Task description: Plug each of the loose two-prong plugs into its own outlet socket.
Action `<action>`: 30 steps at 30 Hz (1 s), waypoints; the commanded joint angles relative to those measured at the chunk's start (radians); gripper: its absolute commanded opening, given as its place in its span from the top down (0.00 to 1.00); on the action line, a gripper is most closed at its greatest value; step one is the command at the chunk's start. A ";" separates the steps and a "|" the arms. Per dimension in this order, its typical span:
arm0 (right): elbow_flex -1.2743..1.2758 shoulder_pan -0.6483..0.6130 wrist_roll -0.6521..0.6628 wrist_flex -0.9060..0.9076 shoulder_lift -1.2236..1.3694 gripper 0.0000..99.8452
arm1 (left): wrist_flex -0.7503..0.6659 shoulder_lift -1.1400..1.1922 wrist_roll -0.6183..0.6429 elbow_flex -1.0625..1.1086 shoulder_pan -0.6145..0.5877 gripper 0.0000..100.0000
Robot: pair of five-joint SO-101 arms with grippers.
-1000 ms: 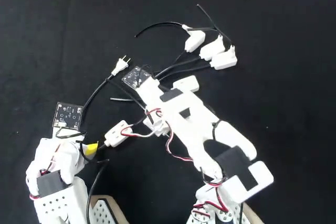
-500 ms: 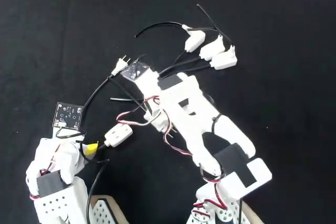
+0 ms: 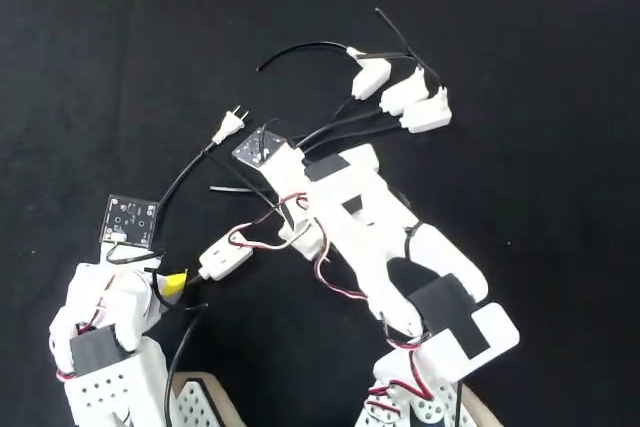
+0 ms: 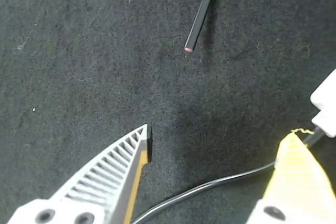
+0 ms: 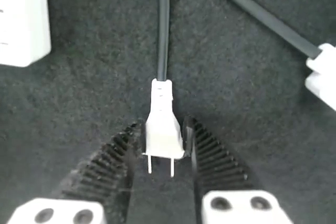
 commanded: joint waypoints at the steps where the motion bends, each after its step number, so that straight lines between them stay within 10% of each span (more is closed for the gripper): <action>1: 0.007 0.018 0.006 -0.035 0.010 0.88 | -0.005 -0.006 -0.005 -0.007 0.008 0.63; 11: -0.101 0.020 0.000 0.069 0.067 0.98 | -0.005 -0.006 -0.005 -0.007 0.008 0.63; 23: -0.232 0.018 -0.029 0.218 0.067 0.69 | 0.009 -0.006 -0.003 -0.007 0.007 0.63; 30: -0.232 0.063 0.129 0.235 0.077 0.78 | 0.009 -0.006 -0.008 -0.007 0.008 0.63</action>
